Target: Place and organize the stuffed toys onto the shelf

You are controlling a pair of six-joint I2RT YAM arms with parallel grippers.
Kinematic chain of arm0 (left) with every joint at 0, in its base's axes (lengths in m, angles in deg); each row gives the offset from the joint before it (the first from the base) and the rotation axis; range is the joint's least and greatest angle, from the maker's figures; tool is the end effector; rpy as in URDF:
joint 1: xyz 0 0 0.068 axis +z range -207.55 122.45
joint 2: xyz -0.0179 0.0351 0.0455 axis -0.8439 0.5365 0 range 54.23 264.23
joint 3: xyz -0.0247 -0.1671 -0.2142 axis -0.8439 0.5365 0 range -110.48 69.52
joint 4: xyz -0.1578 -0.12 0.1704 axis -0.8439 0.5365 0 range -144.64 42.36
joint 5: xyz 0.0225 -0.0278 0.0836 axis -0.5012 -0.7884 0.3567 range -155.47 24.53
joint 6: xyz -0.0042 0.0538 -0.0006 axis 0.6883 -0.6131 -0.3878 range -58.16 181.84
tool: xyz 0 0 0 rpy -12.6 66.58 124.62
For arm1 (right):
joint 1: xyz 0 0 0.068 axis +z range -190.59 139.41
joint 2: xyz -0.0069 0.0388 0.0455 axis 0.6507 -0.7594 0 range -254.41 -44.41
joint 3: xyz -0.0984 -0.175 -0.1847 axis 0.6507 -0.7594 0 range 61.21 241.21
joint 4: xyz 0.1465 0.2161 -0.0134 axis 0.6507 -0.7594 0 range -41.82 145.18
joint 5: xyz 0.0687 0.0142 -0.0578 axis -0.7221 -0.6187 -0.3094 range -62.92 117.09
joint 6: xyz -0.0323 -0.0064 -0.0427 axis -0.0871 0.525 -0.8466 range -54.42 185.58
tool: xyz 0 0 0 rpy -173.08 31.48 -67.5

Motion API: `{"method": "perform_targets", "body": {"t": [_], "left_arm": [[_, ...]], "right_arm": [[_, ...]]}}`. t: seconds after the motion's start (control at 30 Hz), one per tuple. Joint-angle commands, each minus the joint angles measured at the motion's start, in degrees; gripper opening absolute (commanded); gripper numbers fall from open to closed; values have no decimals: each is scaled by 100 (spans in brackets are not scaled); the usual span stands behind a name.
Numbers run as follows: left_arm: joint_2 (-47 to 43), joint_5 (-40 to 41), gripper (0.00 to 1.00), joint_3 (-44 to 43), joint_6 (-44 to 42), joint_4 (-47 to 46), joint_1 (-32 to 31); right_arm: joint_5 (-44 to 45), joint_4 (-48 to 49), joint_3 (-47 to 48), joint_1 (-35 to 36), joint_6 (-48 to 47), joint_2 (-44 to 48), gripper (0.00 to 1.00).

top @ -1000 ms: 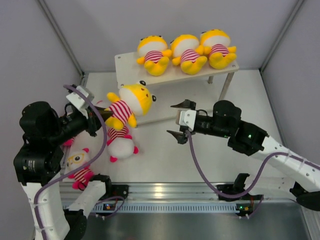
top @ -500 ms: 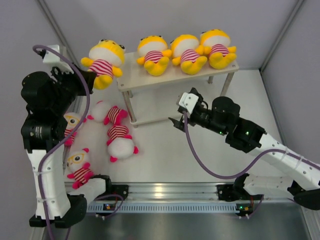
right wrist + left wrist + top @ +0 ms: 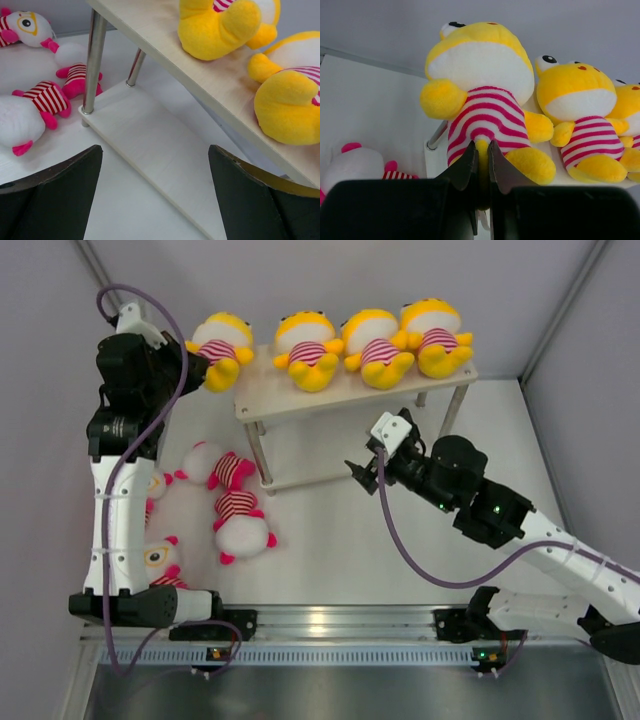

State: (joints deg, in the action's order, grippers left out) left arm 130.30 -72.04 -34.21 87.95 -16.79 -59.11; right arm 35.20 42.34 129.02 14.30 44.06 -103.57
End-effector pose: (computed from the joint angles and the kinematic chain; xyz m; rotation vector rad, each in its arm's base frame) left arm 0.2531 -0.0110 0.5171 -0.2931 1.7449 -0.4517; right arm 0.1346 0.1826 0.4283 -0.9349 1.3636 0.3282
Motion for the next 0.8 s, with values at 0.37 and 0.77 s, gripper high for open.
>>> {"method": "perform_targets", "body": {"t": [0.37,0.77], "left_arm": [[118,-169,0,669,377,-778,-423],[241,-600,0,643,456,-937,-802]], "right_arm": [[313,722,-453,-251,332,334,87],[366,739,-602,-374,543,396,88]]}}
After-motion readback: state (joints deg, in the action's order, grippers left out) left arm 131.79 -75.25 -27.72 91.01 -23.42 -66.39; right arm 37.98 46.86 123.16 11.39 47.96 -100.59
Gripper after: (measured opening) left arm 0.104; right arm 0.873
